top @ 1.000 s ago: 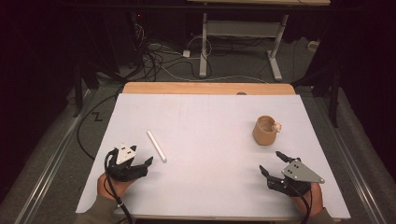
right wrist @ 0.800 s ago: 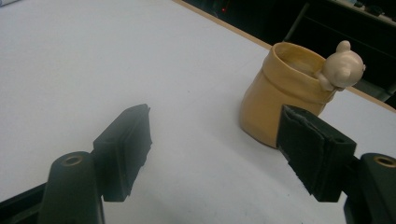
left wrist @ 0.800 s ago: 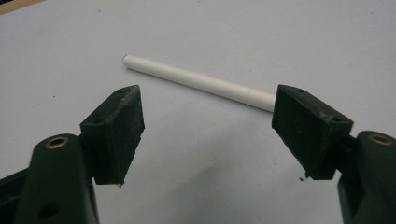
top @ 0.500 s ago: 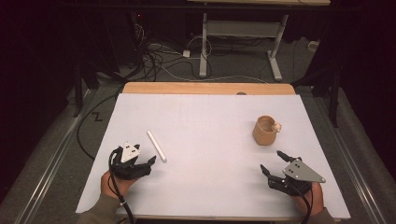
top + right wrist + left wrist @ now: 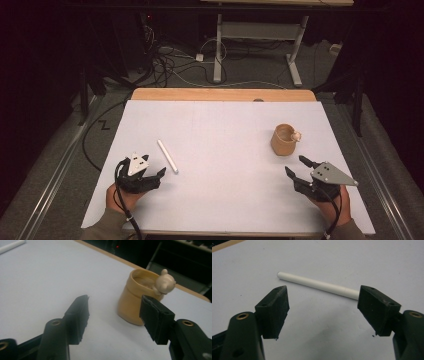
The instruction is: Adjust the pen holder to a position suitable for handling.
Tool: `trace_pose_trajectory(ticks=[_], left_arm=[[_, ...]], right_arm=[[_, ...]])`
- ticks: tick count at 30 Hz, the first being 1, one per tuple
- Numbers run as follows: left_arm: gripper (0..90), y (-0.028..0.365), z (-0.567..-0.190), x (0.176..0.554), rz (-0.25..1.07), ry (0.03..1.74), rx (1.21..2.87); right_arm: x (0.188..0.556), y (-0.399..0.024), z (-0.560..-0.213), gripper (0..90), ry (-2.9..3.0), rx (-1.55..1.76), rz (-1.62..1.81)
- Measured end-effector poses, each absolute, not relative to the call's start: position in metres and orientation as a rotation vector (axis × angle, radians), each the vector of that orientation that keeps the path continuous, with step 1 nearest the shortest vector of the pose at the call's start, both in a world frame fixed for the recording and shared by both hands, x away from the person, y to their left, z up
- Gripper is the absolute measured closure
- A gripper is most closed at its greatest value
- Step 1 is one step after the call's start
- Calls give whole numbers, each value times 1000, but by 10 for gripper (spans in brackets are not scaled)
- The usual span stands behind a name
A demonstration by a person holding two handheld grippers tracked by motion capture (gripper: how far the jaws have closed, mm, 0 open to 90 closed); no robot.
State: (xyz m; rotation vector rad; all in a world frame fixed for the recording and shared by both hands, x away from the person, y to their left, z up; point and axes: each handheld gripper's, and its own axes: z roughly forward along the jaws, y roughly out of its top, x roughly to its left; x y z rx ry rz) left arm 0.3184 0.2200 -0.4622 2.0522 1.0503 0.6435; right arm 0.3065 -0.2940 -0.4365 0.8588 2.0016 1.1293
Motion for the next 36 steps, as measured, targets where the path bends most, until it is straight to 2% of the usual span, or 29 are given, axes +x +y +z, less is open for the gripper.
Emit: trace_pose_trajectory(ticks=[6, 12, 18, 25, 27, 36], left_arm=[[243, 222, -461, 317, 651, 1033, 2046], [242, 225, -459, 314, 666, 1012, 2050], [231, 227, -458, 311, 671, 981, 2048], [228, 227, -458, 310, 684, 975, 2058], [228, 226, -459, 311, 684, 977, 2060], [229, 224, -461, 312, 680, 979, 2076]], right_arm=[[329, -288, -419, 317, 2110, 803, 1122], [365, -273, -408, 496, 2159, 857, 1064], [400, -262, -397, 589, 2247, 933, 950], [430, -260, -409, 692, 2330, 1084, 819], [434, -260, -411, 751, 2339, 1110, 811], [443, -258, -407, 806, 2408, 1153, 772]])
